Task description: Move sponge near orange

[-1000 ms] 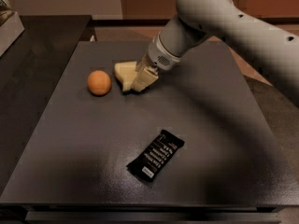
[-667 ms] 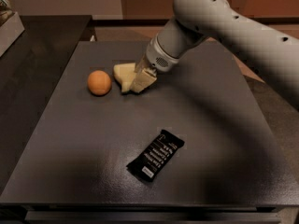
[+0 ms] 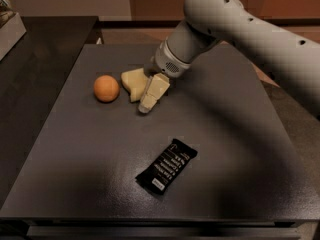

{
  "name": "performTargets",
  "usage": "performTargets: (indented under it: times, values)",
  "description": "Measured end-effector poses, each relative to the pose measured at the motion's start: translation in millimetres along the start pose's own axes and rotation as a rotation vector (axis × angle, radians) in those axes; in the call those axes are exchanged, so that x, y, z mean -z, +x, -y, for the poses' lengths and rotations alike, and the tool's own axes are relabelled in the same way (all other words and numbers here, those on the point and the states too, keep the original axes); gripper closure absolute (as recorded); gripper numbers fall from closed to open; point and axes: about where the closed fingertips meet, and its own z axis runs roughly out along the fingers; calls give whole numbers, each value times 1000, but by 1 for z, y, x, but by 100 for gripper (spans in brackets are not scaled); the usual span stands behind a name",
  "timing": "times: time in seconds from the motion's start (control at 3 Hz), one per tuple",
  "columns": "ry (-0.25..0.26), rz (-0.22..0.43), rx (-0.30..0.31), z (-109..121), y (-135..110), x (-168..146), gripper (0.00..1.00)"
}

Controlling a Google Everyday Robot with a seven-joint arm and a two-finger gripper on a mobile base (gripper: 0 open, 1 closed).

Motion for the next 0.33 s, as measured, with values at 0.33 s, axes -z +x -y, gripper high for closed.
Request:
performTargets:
  times: [0.33]
  values:
    - [0,0,0,0,0,0,0]
